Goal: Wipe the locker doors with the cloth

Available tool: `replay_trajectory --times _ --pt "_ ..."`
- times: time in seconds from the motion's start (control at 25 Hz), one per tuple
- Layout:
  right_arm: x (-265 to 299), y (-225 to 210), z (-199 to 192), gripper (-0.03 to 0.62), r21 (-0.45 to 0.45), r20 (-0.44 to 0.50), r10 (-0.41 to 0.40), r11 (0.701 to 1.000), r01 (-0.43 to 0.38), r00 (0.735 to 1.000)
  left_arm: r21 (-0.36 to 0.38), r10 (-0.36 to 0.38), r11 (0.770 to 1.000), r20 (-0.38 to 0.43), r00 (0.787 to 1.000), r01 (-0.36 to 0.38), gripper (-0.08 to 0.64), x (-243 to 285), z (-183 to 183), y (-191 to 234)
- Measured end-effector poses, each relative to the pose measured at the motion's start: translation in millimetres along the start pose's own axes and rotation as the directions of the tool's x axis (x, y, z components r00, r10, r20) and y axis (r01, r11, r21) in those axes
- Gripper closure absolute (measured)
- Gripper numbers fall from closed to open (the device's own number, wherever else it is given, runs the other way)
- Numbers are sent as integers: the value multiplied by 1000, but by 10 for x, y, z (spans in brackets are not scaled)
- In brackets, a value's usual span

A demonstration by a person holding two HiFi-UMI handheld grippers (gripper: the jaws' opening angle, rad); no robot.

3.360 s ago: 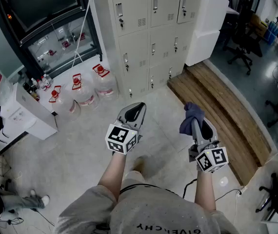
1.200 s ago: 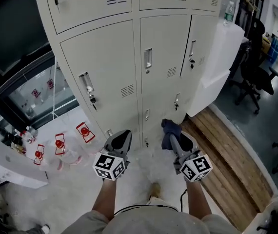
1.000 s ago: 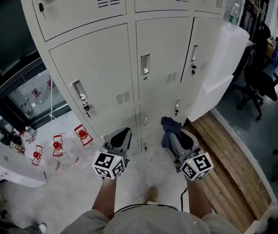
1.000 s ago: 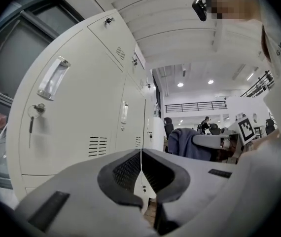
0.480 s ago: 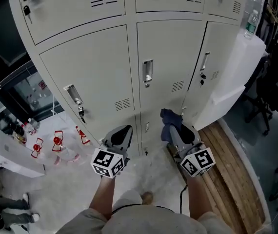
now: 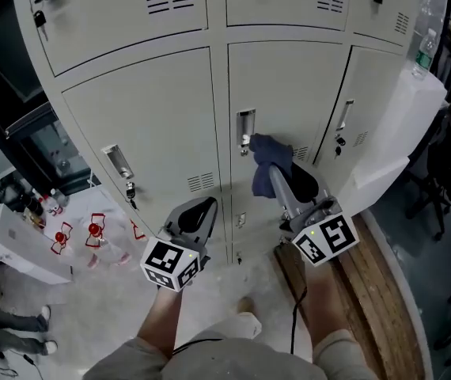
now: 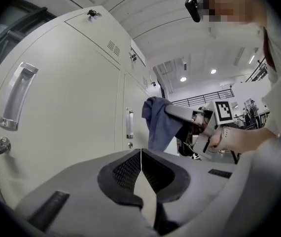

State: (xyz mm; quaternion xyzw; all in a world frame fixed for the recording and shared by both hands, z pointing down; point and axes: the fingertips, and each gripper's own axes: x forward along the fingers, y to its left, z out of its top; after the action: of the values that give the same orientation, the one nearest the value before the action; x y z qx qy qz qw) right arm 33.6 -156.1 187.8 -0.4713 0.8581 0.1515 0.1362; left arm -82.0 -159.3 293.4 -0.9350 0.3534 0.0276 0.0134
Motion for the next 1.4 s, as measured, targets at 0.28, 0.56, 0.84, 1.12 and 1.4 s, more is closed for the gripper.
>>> replay_trajectory --times 0.28,0.56,0.84,1.12,1.4 --pt "692 -159 486 514 -79 92 132 989 -125 987 -38 73 997 51 996 -71 555 303 160 228" --pt "1256 -199 723 514 -212 118 143 970 -115 983 -44 123 992 77 989 -120 555 376 230 398" --pt "1477 -191 792 514 -408 121 58 913 -3 991 -45 129 991 90 988 -125 555 437 322 449" --pt "1415 -479 786 514 -479 75 2 877 34 997 -49 117 992 91 989 -113 555 476 360 431" --pt "1220 -1095 908 514 -487 108 -121 859 158 987 -52 126 991 95 987 -122 555 471 412 464"
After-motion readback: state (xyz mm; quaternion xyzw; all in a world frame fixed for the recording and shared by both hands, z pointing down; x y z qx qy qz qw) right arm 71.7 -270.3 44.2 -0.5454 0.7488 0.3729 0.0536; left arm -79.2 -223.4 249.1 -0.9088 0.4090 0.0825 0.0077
